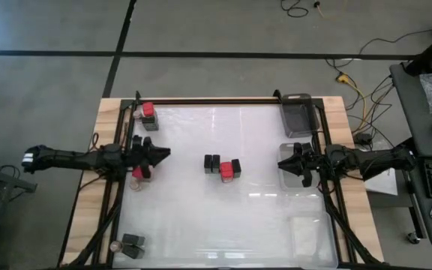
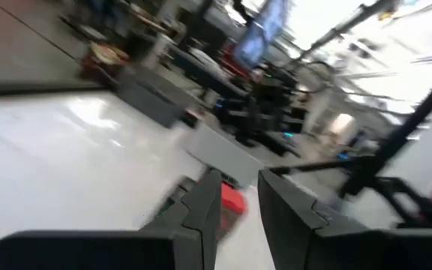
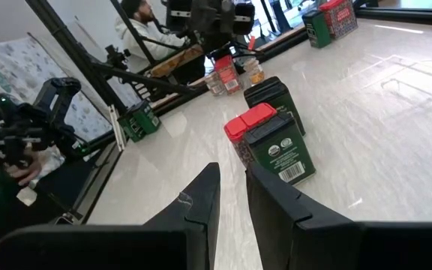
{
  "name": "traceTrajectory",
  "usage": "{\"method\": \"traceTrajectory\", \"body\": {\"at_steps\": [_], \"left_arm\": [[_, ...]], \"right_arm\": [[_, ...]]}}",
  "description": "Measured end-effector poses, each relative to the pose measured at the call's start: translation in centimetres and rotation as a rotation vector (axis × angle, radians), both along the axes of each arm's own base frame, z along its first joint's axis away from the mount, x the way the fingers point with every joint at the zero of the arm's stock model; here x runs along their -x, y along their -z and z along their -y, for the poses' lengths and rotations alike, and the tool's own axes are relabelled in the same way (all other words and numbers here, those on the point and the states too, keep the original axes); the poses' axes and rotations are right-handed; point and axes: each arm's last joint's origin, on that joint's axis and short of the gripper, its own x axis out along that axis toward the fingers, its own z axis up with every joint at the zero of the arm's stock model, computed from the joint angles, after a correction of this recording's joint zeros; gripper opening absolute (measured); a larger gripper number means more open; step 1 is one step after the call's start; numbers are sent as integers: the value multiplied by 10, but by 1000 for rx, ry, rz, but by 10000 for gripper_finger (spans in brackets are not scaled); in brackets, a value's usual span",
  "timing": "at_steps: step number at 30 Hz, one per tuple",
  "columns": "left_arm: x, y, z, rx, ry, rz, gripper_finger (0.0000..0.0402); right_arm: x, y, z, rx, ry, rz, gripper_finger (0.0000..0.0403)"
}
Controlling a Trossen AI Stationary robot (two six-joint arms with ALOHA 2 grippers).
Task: Sort spices by type
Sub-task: Put the green seasoning can into the gray bin
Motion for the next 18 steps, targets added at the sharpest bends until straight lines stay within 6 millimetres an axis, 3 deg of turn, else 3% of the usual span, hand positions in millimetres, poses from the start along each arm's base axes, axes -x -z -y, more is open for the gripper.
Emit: {"method": "traceTrajectory", "body": {"at_steps": [5,13,18], "left_arm": [[-1,3,-4,-49,-154,-46,75],[-8,-11,-1,-25,-35,109,75],[-16,-5,0,-34,-45,50,95]], "right_arm": [[0,0,0,0,0,0,59],[0,0,0,0,0,0,59],[0,0,0,0,0,0,59]]}}
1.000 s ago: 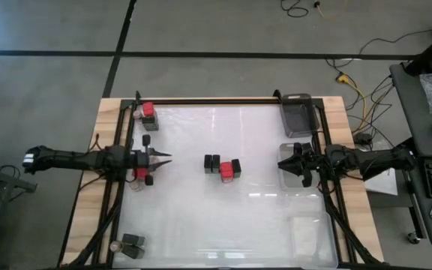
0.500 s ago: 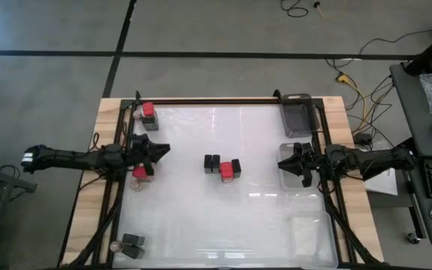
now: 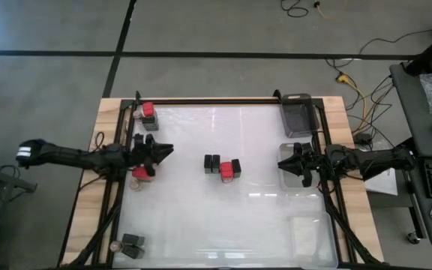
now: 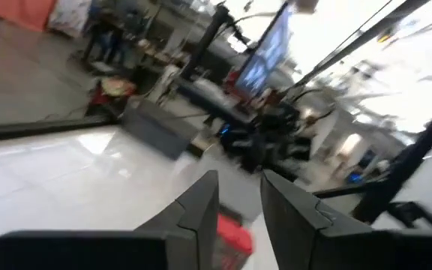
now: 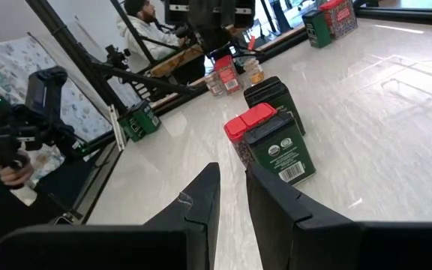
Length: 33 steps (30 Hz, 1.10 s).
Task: Sort spices by type
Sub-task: Put the green seasoning can into the gray bin
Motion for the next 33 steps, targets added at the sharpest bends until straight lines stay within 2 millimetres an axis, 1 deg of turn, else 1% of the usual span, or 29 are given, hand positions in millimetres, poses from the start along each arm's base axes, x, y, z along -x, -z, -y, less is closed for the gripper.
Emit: {"method": "traceTrajectory", "body": {"at_steps": [3,9,12,17,21,23,27,30,33], "left_arm": [[-7,0,0,-29,-12,-53,126],[-25,-9,0,-134,-32,-160,207],[-37,-12,0,-191,-29,-226,242],[-63,-16,1,-260,-18,-333,286],[-87,-16,-4,-345,-25,-477,310],[-101,-21,-7,-364,-21,-545,318],[-126,-31,-8,-398,43,-686,330],[-142,-40,-6,-410,101,-746,335],[-154,-46,-5,-400,155,-783,336]], "right_arm": [[0,0,0,0,0,0,59],[0,0,0,0,0,0,59],[0,0,0,0,0,0,59],[0,0,0,0,0,0,59],[0,0,0,0,0,0,59],[0,0,0,0,0,0,59],[0,0,0,0,0,0,59],[0,0,0,0,0,0,59],[0,0,0,0,0,0,59]]}}
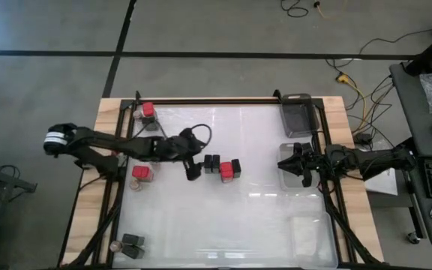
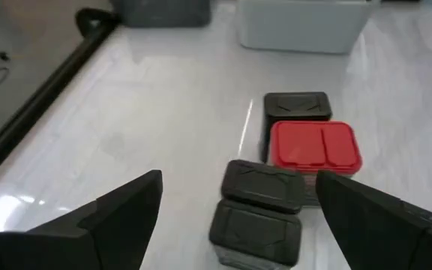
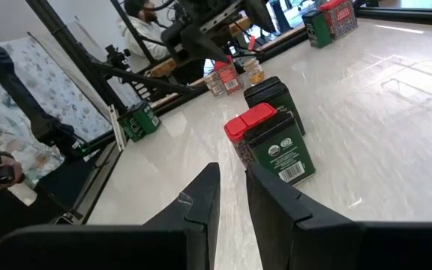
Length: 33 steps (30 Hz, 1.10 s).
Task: Sort spices by type
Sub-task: Put the green seasoning can into the gray bin
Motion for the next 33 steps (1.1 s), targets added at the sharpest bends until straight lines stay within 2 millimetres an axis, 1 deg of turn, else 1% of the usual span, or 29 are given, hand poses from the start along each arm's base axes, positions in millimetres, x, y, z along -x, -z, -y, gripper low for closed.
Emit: {"method": "traceTrajectory", "body": {"at_steps": [4,9,15,21,26,33], "left_arm": [[-12,-7,0,13,26,-51,336],[-20,-7,2,36,94,-83,336],[-25,8,-4,53,90,-153,337],[-26,12,-13,102,70,-162,341],[-25,11,-13,93,84,-159,353],[-31,26,-12,53,125,-221,359]], "right_arm": [[0,0,0,0,0,0,59],[0,0,0,0,0,0,59],[0,0,0,0,0,0,59],[0,0,0,0,0,0,59],[0,0,0,0,0,0,59],[0,0,0,0,0,0,59]]}}
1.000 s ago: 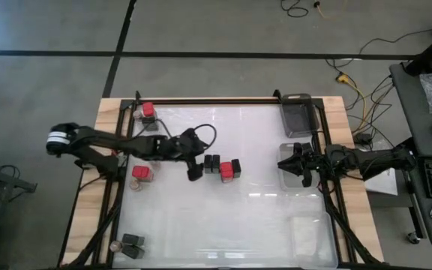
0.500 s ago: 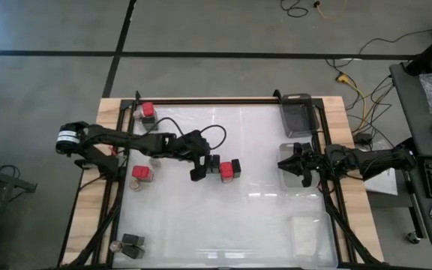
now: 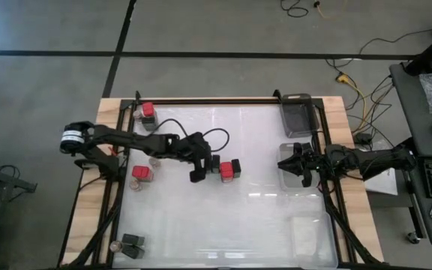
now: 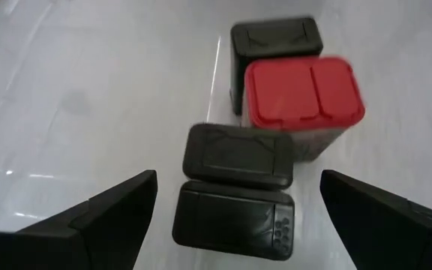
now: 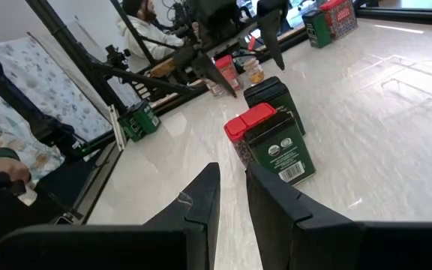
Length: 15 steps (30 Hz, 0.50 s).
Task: Sort spices by type
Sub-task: Put the green seasoning can into the gray bin
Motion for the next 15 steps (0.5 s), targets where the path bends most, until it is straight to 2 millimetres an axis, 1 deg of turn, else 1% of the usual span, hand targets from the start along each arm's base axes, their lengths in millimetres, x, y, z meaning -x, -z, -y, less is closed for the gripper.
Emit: {"method": "traceTrajectory", "body": {"at_steps": [5,10,15], "left_arm": [[-5,16,0,-10,15,-56,359],[-8,28,0,-15,25,-101,358],[-7,33,2,-21,26,-137,342]], "right_arm": [[0,0,0,0,0,0,59],[0,0,0,0,0,0,59],[0,0,0,0,0,0,59]]}}
